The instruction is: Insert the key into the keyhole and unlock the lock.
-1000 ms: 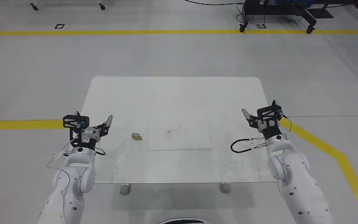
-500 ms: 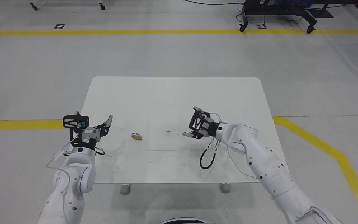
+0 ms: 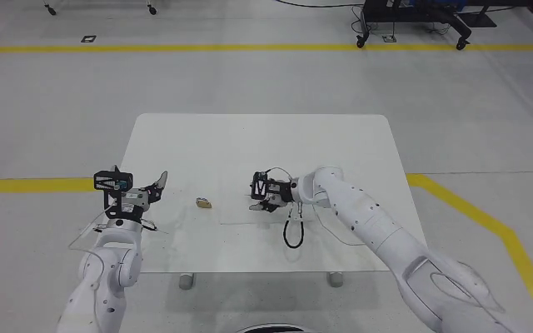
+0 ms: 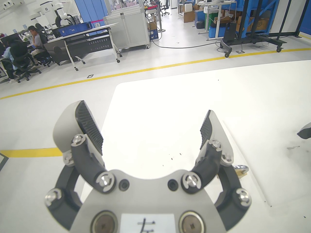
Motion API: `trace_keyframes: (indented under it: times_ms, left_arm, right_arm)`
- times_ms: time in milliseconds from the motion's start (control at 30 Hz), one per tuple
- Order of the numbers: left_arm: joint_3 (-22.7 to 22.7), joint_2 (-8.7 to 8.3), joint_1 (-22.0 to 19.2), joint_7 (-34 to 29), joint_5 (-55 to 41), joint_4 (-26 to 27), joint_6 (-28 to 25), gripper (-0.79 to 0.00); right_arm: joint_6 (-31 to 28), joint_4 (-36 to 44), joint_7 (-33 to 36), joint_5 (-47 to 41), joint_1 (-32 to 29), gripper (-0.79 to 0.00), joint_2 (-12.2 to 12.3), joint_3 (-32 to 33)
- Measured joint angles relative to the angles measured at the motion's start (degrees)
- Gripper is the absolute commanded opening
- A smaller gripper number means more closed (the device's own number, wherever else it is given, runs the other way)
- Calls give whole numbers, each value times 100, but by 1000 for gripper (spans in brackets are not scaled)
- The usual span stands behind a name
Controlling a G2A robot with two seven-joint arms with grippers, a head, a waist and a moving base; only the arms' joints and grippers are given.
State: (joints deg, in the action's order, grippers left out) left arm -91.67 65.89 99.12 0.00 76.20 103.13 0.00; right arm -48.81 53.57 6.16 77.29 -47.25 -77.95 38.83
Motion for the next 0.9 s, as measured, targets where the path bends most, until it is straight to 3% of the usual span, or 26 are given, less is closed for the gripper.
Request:
trace_keyframes:
  times_ms: [133,300,400,433,467,667,900]
  left_arm:
    - [0,0,0,0,0,0,0,0]
    - [0,0,0,0,0,0,0,0]
    - [0,0,0,0,0,0,0,0]
    - [0,0,0,0,0,0,0,0]
    - [0,0,0,0,0,0,0,0]
    - [0,0,0,0,0,0,0,0]
    - [0,0,0,0,0,0,0,0]
  right_arm:
    - [167,-335,44,26,254,-517,-193,-261]
    - [315,-639,-72,133,475,-517,-373,-481]
    - [504,-740,-37,232,545,-597,-460,-584]
    - [519,-767,-36,248,563,-733,-482,-609]
    - [528,-806,-28,264,588,-785,-509,-638]
    - [545,-899,-198,301,662,-785,-561,-638]
    - [649,-617,-534,501,529,-785,-370,-347]
